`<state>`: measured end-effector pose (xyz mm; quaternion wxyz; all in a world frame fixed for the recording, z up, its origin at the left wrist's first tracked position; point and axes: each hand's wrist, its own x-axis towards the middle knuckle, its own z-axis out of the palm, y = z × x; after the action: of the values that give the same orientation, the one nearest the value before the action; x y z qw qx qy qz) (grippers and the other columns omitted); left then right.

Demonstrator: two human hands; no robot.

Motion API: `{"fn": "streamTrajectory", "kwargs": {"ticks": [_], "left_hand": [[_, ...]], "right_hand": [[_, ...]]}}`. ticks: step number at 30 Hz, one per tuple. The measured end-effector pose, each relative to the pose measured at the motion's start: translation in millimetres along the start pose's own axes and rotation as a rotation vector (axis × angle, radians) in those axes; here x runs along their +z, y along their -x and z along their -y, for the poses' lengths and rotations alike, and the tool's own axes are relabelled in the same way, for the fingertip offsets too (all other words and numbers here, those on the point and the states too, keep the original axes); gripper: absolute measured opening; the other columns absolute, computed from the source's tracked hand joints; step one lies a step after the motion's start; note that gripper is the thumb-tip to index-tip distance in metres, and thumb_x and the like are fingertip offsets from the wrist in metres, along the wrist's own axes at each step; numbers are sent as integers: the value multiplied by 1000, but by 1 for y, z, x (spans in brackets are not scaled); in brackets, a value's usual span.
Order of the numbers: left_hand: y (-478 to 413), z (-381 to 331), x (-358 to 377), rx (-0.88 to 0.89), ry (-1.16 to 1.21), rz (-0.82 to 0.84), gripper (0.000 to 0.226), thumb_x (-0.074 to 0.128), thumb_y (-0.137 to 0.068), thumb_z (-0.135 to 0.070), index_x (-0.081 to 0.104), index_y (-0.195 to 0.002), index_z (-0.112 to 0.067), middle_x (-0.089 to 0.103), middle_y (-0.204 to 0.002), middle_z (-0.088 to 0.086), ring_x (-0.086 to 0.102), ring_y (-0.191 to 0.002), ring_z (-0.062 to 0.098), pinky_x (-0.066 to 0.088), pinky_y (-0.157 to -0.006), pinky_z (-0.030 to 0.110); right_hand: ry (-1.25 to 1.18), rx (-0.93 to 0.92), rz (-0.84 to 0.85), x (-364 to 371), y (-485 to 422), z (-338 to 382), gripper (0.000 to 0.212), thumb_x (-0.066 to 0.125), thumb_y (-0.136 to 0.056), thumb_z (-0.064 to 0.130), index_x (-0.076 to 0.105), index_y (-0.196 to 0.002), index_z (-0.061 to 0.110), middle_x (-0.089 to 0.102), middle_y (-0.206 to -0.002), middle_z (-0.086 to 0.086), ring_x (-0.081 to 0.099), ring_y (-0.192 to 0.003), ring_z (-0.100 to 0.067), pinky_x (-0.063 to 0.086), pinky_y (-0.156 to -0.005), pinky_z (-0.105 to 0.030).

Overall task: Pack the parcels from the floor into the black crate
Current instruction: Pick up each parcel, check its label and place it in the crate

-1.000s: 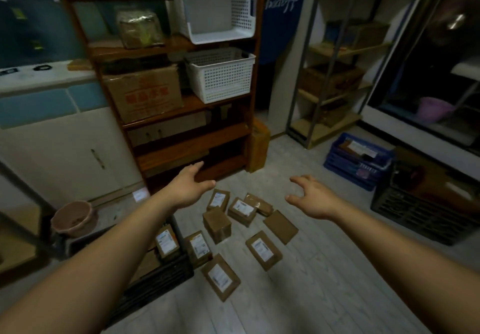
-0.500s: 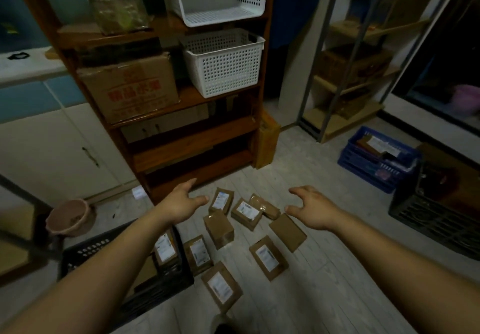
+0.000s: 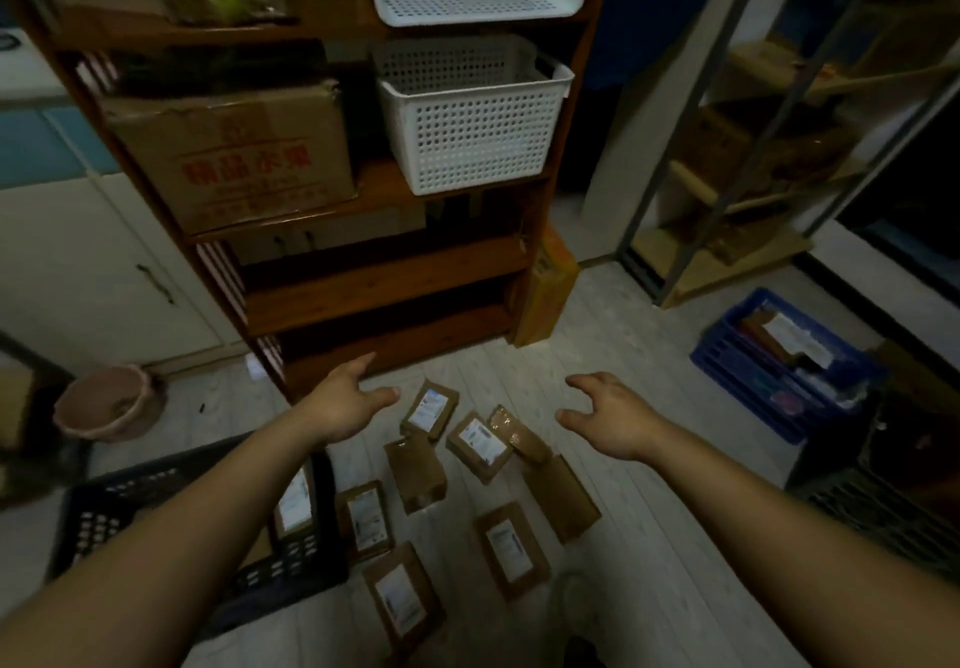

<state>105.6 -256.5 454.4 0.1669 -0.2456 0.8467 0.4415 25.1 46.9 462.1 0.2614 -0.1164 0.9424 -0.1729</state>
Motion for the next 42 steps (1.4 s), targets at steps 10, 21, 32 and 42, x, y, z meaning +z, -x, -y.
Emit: {"fn": "streamTrajectory", "kwargs": {"ticks": [10,21,32,42], "left_hand": [[-14,-9,78,-273,186,-104,72,61,-89,-31,21,-149,-21,31,-151,10,39,-133,29,36,-108,39],[-109,7,169,-193,34,44,74,63,-83,-41,32,-145,-15,36,-149,10,39,-132,26,34,-105,30],[-260,53,333,-138,-327,115,80,56,-90,-41,9,-150,-16,11,-157,16,10,-145,32,15,-116,39],[-466,152,469,-4,-564,145,92,60,-84,-46,3,-151,-20,-2,-158,16,-2,-145,34,12,-118,47]], "right_hand": [[27,-121,227,-36,-95,-64,69,55,-91,46,29,-148,19,24,-156,-9,33,-138,-25,31,-110,-35],[48,-2,384,26,-154,-115,66,49,-95,41,27,-147,8,33,-150,-15,38,-134,-27,34,-105,-30],[76,-14,435,146,-302,-250,53,53,-96,32,36,-141,10,44,-140,-15,49,-122,-29,40,-88,-27],[100,-106,310,333,-450,-364,77,59,-89,42,18,-149,16,33,-147,-15,37,-132,-32,37,-106,-41]]}}
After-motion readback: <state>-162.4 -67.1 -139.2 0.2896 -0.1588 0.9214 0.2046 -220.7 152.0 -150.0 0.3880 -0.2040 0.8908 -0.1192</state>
